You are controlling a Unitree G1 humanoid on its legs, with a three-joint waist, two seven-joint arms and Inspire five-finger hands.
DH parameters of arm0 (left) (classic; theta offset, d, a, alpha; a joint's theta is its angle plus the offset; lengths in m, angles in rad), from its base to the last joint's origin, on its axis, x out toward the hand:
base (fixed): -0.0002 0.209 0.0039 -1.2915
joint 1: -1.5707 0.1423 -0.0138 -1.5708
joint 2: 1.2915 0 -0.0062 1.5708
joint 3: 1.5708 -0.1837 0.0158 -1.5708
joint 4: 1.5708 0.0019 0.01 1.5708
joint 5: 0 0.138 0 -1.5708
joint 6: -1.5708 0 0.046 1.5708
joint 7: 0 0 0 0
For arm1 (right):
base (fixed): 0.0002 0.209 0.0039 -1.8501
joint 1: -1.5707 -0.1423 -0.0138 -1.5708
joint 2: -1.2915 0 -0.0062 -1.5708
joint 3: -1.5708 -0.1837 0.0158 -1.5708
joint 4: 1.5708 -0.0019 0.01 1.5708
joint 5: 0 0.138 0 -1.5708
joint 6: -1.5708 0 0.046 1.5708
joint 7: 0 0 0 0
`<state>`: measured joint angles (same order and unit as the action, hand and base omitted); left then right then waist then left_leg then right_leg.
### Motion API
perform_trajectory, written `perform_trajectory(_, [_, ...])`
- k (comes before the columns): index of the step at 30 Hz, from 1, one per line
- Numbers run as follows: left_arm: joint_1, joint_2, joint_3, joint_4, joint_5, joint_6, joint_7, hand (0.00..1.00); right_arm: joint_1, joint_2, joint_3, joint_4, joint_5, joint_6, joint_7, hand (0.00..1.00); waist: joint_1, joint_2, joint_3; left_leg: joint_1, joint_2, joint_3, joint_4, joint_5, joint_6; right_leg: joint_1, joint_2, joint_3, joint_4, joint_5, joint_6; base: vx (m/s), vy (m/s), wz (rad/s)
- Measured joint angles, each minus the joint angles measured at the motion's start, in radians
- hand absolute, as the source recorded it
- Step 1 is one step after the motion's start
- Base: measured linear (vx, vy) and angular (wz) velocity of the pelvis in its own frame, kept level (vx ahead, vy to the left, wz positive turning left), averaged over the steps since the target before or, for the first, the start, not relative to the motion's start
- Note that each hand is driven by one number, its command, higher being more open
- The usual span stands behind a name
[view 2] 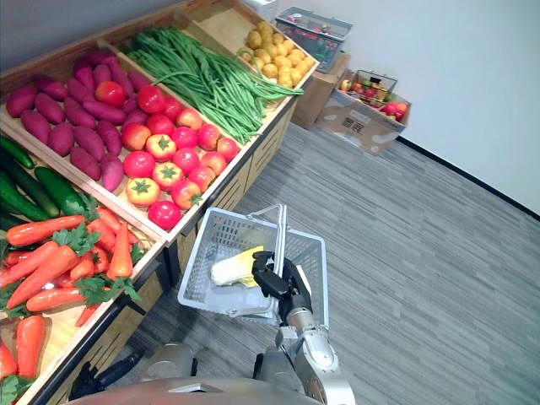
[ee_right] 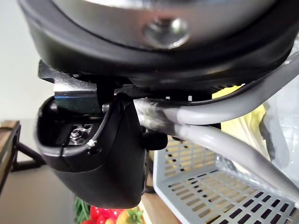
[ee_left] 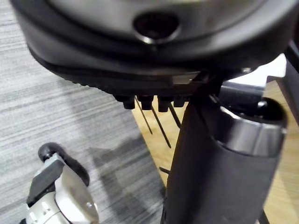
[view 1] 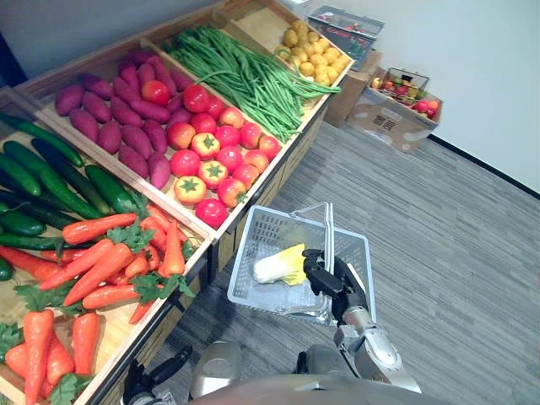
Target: Pick vegetable in the basket
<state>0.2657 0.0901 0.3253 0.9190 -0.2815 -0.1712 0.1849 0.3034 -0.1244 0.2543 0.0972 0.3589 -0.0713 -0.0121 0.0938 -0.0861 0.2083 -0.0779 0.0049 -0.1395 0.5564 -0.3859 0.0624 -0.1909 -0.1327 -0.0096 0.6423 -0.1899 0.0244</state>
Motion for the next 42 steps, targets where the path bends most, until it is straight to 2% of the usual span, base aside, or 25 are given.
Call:
perform_trajectory(3, [-0.001,0.008,0.005,0.002,0.0,-0.001,0.005,1.0,-0.008,-0.002,0.003,0.008,0.0,0.006,0.001,0.0,-0.003,0.014,0.009,0.023,0.036,-0.032,-0.001,-0.015,-0.018,-0.022,0.038,0.05,-0.164,0.01,0.016,0.14,-0.131,0.27])
perform_trajectory(4, [-0.002,0.012,0.006,0.006,0.0,-0.001,0.008,1.0,-0.012,-0.002,0.002,0.008,0.002,0.006,-0.001,0.0,-0.009,0.013,0.01,0.034,0.047,-0.054,-0.001,-0.029,-0.031,-0.037,0.049,0.091,-0.246,0.03,0.046,0.09,-0.132,0.32])
perform_trajectory(5, [-0.003,0.013,0.006,0.008,0.0,-0.001,0.008,1.0,-0.013,-0.002,0.002,0.008,0.002,0.006,-0.002,0.0,-0.011,0.011,0.011,0.037,0.047,-0.059,0.0,-0.032,-0.034,-0.038,0.05,0.102,-0.262,0.035,0.054,0.15,-0.268,0.5])
perform_trajectory(6, [-0.005,0.014,0.006,0.014,0.0,-0.001,0.009,1.0,-0.014,-0.003,0.0,0.007,0.002,0.006,-0.003,0.0,-0.021,0.008,0.012,0.05,0.046,-0.088,0.0,-0.046,-0.049,-0.035,0.054,0.143,-0.318,0.053,0.079,0.11,-0.224,0.61])
perform_trajectory(7, [-0.004,0.017,0.006,0.015,0.0,-0.002,0.009,1.0,-0.012,-0.003,0.0,0.007,0.002,0.006,-0.006,0.0,-0.024,-0.003,0.006,0.054,0.04,-0.114,0.006,-0.06,-0.067,-0.028,0.055,0.185,-0.35,0.075,0.107,0.16,-0.364,0.76])
perform_trajectory(8, [-0.006,0.019,0.006,0.014,0.0,-0.002,0.01,1.0,-0.012,-0.003,0.0,0.006,0.002,0.006,-0.006,0.0,-0.029,-0.012,0.004,0.051,0.035,-0.135,0.012,-0.071,-0.078,-0.025,0.054,0.203,-0.359,0.089,0.115,0.15,-0.361,0.98])
perform_trajectory(9, [-0.006,0.031,0.006,0.013,0.0,-0.004,0.01,1.0,-0.009,-0.002,0.0,0.004,0.003,0.006,-0.005,0.0,-0.043,-0.041,0.002,0.052,0.015,-0.182,0.025,-0.098,-0.098,-0.007,0.047,0.212,-0.355,0.127,0.105,0.17,-0.454,1.12])
perform_trajectory(10, [-0.03,0.024,0.007,0.028,0.0,0.001,0.015,1.0,-0.012,-0.022,-0.015,0.006,0.002,0.008,-0.008,0.0,-0.042,-0.018,0.003,0.05,0.035,-0.234,0.051,-0.125,-0.127,-0.011,0.072,0.177,-0.303,0.105,0.15,0.15,-0.365,1.11])
perform_trajectory(11, [-0.033,0.008,0.007,0.025,0.0,0.0,0.014,1.0,-0.014,-0.037,-0.023,0.004,0.002,0.008,-0.009,0.0,-0.037,0.001,0.003,0.048,0.061,-0.259,0.038,-0.128,-0.135,-0.019,0.092,0.154,-0.281,0.089,0.141,0.11,-0.334,0.7])
perform_trajectory(12, [-0.03,-0.005,0.008,0.025,0.0,-0.001,0.015,1.0,-0.021,-0.043,-0.029,0.003,0.002,0.008,-0.008,0.0,-0.036,0.005,0.002,0.051,0.076,-0.274,0.008,-0.12,-0.148,-0.037,0.102,0.142,-0.252,0.072,0.128,0.08,-0.309,0.44])
perform_trajectory(14, [-0.03,-0.033,0.008,0.03,0.0,0.002,0.017,1.0,-0.023,-0.043,-0.052,-0.008,0.003,0.008,-0.008,0.0,-0.045,0.005,0.002,0.054,0.091,-0.303,-0.058,-0.084,-0.17,-0.068,0.101,0.112,-0.192,0.036,0.108,0.09,-0.323,0.37])
perform_trajectory(20, [-0.031,-0.046,0.019,0.014,0.0,0.0,0.022,1.0,-0.016,-0.043,-0.084,-0.019,0.005,0.008,-0.004,0.0,-0.053,-0.002,-0.005,0.052,0.13,-0.355,-0.157,-0.008,-0.202,-0.102,0.115,0.062,-0.134,-0.01,0.069,0.03,-0.178,0.27])
perform_trajectory(25, [-0.041,-0.037,0.035,0.004,0.0,-0.006,0.03,1.0,0.01,-0.044,-0.09,-0.037,0.005,0.007,0.003,0.0,-0.074,-0.011,-0.017,0.028,0.138,-0.409,-0.22,0.05,-0.226,-0.135,0.092,0.002,-0.086,-0.058,0.052,-0.02,-0.133,0.43])
perform_trajectory(29, [-0.077,-0.031,0.034,-0.013,-0.04,-0.028,0.036,1.0,0.018,-0.058,-0.097,-0.036,0.005,0.008,0.004,0.0,-0.075,-0.012,-0.023,-0.02,0.138,-0.434,-0.266,0.13,-0.266,-0.155,0.05,-0.079,-0.058,-0.073,0.029,0.0,-0.099,0.68])
perform_trajectory(31, [-0.081,-0.031,0.033,-0.03,-0.046,-0.033,0.039,1.0,0.019,-0.06,-0.101,-0.036,0.006,0.008,0.004,0.0,-0.078,-0.013,-0.024,-0.038,0.138,-0.39,-0.297,0.186,-0.279,-0.149,0.021,-0.122,-0.055,-0.074,0.022,0.0,-0.069,0.8])
perform_trajectory(32, [-0.083,-0.031,0.028,-0.036,-0.066,-0.044,0.04,1.0,0.02,-0.058,-0.106,-0.034,0.006,0.008,0.003,0.0,-0.089,-0.013,-0.024,-0.048,0.141,-0.314,-0.324,0.235,-0.276,-0.133,-0.009,-0.162,-0.063,-0.075,0.02,0.0,-0.043,0.73])
perform_trajectory(33, [-0.083,-0.031,0.027,-0.037,-0.068,-0.045,0.04,1.0,0.02,-0.058,-0.107,-0.034,0.006,0.008,0.003,0.0,-0.091,-0.013,-0.024,-0.05,0.142,-0.298,-0.329,0.244,-0.274,-0.128,-0.013,-0.17,-0.065,-0.075,0.02,0.01,-0.078,1.53])
perform_trajectory(34, [-0.084,-0.031,0.026,-0.048,-0.07,-0.048,0.047,1.0,0.04,-0.047,-0.125,-0.033,0.005,0.008,0.002,0.0,-0.105,-0.013,-0.024,-0.053,0.155,-0.088,-0.383,0.343,-0.236,-0.07,-0.056,-0.261,-0.101,-0.075,0.018,0.0,-0.064,1.35])
perform_trajectory(35, [-0.085,-0.031,0.025,-0.05,-0.07,-0.048,0.049,1.0,0.048,-0.038,-0.135,-0.032,0.004,0.007,0.001,0.0,-0.107,-0.013,-0.025,-0.049,0.164,-0.011,-0.403,0.37,-0.22,-0.05,-0.067,-0.29,-0.116,-0.074,0.016,-0.02,-0.091,1.92])
perform_trajectory(36, [-0.09,-0.033,0.024,-0.049,-0.07,-0.048,0.055,1.0,0.064,-0.016,-0.162,-0.032,0.004,0.006,0.001,0.0,-0.117,-0.006,-0.028,-0.044,0.183,0.196,-0.411,0.377,-0.185,-0.01,-0.084,-0.356,-0.145,-0.072,0.01,-0.05,-0.051,1.42])
perform_trajectory(37, [-0.094,-0.025,0.019,-0.046,-0.069,-0.047,0.06,1.0,0.074,0.01,-0.181,-0.023,0.004,0.006,-0.001,0.0,-0.117,-0.011,-0.029,-0.041,0.205,0.34,-0.399,0.366,-0.153,0.017,-0.106,-0.405,-0.156,-0.078,0.002,-0.06,-0.034,1.31])
perform_trajectory(39, [-0.088,-0.015,-0.007,-0.03,-0.065,-0.041,0.065,1.0,0.105,0.036,-0.211,-0.021,0.003,0.006,-0.003,0.0,-0.121,-0.016,-0.031,-0.033,0.215,0.47,-0.373,0.358,-0.146,0.049,-0.136,-0.45,-0.184,-0.077,0.018,-0.05,0.016,0.91])
perform_trajectory(40, [-0.084,-0.017,-0.015,-0.023,-0.065,-0.039,0.065,1.0,0.12,0.042,-0.223,-0.023,0.003,0.003,-0.003,0.0,-0.123,-0.009,-0.035,-0.027,0.206,0.481,-0.372,0.36,-0.146,0.061,-0.137,-0.458,-0.201,-0.069,0.032,-0.02,0.06,0.68])
perform_trajectory(41, [-0.064,-0.027,-0.014,-0.022,-0.062,-0.037,0.063,1.0,0.136,0.043,-0.241,-0.021,0.003,0.001,-0.004,0.0,-0.122,0.012,-0.041,0.013,0.179,0.487,-0.44,0.39,-0.167,0.08,-0.127,-0.45,-0.229,-0.052,0.057,0.06,0.134,0.41])
perform_trajectory(42, [-0.058,-0.021,-0.007,-0.015,-0.06,-0.031,0.064,1.0,0.144,0.055,-0.245,-0.012,0.003,0.001,-0.01,0.0,-0.124,0.011,-0.043,0.039,0.159,0.489,-0.501,0.426,-0.169,0.09,-0.122,-0.421,-0.259,-0.033,0.074,0.08,0.122,0.28])
